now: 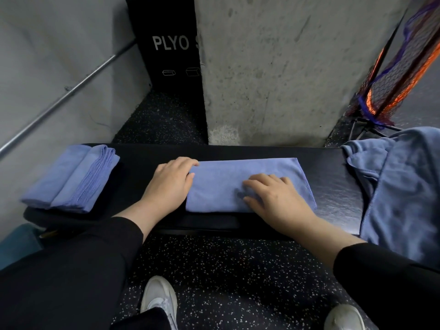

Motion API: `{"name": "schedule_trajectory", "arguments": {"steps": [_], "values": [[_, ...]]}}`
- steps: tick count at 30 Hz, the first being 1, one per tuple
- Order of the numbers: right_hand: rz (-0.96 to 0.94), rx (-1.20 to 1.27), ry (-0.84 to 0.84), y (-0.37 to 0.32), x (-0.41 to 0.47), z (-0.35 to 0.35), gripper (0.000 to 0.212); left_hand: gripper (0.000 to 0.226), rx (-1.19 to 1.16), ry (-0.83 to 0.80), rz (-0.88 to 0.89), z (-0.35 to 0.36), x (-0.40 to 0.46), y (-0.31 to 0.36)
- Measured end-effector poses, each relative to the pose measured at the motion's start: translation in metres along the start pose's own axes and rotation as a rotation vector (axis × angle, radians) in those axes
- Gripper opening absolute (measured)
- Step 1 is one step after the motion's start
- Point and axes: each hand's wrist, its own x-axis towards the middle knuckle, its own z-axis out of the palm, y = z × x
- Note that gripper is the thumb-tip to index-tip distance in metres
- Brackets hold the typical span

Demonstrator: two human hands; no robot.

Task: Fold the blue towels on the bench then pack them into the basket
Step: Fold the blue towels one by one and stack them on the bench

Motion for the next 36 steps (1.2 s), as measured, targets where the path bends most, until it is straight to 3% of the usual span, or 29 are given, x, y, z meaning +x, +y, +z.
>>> {"name": "schedule_trajectory", "arguments": {"steps": [6,12,18,20,23,25,27,29,32,36], "values": [[0.099,-0.096,-0.038,-0.039,-0.002,0.016,0.043,0.038,0.104,-0.358,0.083,0.015,0.008,0.003],[0.184,-0.063,-0.05,-0.011,0.009,0.009,0.041,0.028,0.107,-0.238,0.142,0.004,0.001,0.001],[0.299,-0.072,-0.073,0.017,0.01,0.005,0.033,0.022,-0.138,-0.296,0.208,-0.007,-0.017,0.011],[0.21,-0.049,-0.002,0.019,0.002,0.004,0.027,0.028,-0.186,-0.253,0.193,-0.007,-0.023,0.01],[-0.082,0.037,0.099,0.016,-0.009,-0.002,0.019,0.035,-0.024,-0.319,0.323,-0.004,-0.029,-0.002],[-0.254,0.097,-0.011,0.011,-0.02,-0.003,0.026,0.039,0.04,-0.355,0.354,-0.003,-0.031,-0.006],[-0.311,0.075,-0.138,0.005,-0.032,-0.002,0.041,0.039,0.048,-0.355,0.356,-0.004,-0.031,-0.006],[-0.262,0.062,-0.171,-0.002,-0.039,0.001,0.046,0.037,0.044,-0.355,0.345,-0.006,-0.03,-0.003],[-0.176,0.11,-0.045,-0.013,-0.041,0.004,0.023,0.037,0.052,-0.318,0.334,-0.01,-0.032,-0.001],[-0.076,0.155,0.011,-0.016,-0.041,0.0,0.01,0.061,0.076,-0.302,0.368,-0.01,-0.031,0.004]]}}
